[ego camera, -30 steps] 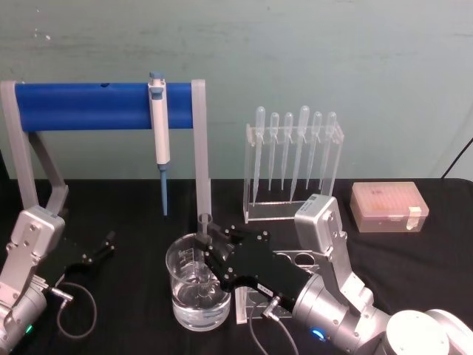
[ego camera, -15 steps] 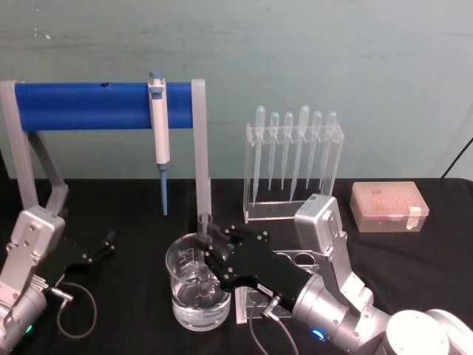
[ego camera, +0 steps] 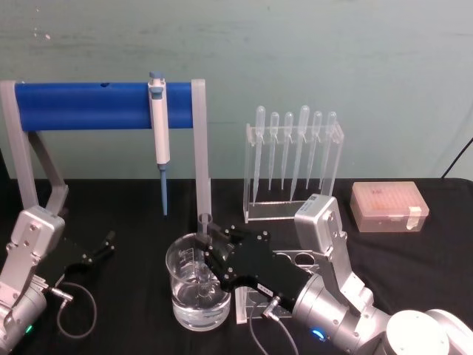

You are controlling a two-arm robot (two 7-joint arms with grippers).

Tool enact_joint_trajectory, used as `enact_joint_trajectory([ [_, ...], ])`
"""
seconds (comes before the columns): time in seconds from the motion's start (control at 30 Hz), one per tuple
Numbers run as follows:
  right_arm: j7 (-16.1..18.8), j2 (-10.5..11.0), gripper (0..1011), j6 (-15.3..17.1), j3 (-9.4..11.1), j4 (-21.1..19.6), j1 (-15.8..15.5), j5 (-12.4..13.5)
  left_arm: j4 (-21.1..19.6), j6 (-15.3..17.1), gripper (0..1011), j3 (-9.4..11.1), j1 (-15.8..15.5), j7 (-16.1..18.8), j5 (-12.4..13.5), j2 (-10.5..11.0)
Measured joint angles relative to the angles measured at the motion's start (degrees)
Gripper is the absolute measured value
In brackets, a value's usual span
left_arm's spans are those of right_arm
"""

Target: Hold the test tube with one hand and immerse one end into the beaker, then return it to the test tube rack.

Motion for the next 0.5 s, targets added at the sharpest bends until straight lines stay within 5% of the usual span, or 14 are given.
enact_joint_trajectory([
  [0.5, 0.0, 0.0, 224, 0.0, 0.0, 0.0, 0.0, 0.0, 0.0, 0.0, 1000, 0.0, 0.0, 0.0, 0.0, 0.0],
])
